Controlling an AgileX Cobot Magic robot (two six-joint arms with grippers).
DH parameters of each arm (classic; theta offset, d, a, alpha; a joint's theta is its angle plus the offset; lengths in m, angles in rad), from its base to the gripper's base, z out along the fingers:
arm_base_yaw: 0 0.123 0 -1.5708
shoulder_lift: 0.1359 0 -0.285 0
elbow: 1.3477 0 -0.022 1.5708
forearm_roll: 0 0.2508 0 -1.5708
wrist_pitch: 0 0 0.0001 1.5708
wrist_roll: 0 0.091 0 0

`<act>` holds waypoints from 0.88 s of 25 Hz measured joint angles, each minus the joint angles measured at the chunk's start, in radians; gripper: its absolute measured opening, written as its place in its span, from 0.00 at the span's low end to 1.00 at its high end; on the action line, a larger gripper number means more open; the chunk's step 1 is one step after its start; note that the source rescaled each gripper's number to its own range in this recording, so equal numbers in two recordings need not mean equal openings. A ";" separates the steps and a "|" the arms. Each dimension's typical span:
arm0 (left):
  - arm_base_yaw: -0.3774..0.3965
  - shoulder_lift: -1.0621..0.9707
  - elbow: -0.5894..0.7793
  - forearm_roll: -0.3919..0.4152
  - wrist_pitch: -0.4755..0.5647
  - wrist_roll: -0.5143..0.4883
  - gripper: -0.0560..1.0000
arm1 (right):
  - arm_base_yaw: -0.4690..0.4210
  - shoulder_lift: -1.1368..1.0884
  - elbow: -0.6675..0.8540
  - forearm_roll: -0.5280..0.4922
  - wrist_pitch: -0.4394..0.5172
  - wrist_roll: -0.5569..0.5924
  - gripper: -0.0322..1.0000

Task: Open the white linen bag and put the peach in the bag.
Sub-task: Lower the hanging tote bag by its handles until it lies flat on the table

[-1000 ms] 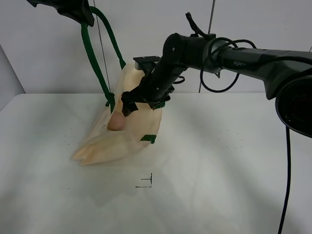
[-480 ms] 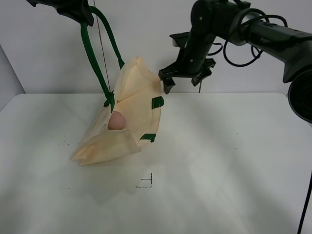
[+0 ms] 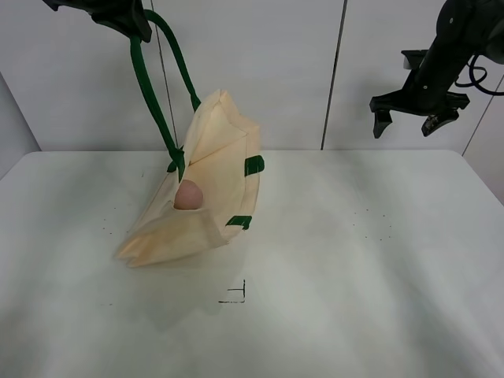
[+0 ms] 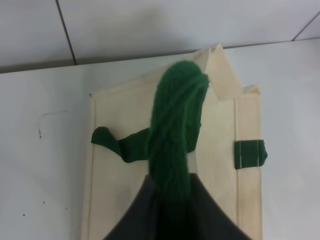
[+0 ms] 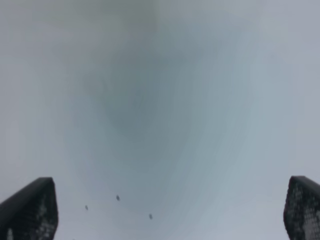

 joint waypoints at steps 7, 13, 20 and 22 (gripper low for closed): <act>0.000 0.000 0.000 0.000 0.000 0.000 0.05 | 0.004 -0.007 0.000 0.016 0.020 -0.012 1.00; 0.000 0.000 0.000 0.000 0.000 0.000 0.05 | 0.007 -0.122 0.083 0.037 0.020 -0.035 1.00; 0.000 0.000 0.000 0.000 0.000 0.000 0.05 | 0.011 -0.411 0.487 0.039 0.018 -0.042 1.00; 0.000 0.000 0.000 0.000 0.000 0.000 0.05 | 0.011 -0.521 0.628 0.039 0.018 -0.043 1.00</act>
